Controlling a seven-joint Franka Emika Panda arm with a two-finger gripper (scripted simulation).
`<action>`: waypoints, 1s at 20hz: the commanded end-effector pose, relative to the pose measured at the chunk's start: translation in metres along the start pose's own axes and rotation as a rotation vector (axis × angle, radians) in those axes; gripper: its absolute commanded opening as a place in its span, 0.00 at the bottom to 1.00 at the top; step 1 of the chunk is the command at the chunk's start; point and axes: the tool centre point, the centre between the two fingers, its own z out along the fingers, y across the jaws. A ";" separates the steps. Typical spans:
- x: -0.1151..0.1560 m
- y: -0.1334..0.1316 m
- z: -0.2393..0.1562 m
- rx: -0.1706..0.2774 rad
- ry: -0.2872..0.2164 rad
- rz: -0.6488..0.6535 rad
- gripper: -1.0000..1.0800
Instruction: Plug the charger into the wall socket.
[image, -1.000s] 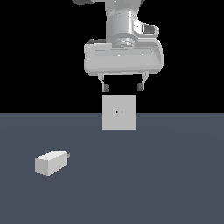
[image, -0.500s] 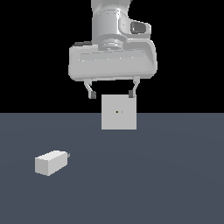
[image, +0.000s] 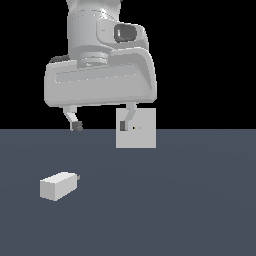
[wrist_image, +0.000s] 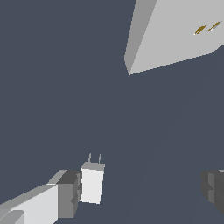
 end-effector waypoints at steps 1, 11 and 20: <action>-0.012 -0.010 0.008 0.000 0.010 0.028 0.96; -0.039 -0.039 0.031 -0.003 0.035 0.100 0.96; -0.045 -0.047 0.037 -0.005 0.041 0.119 0.96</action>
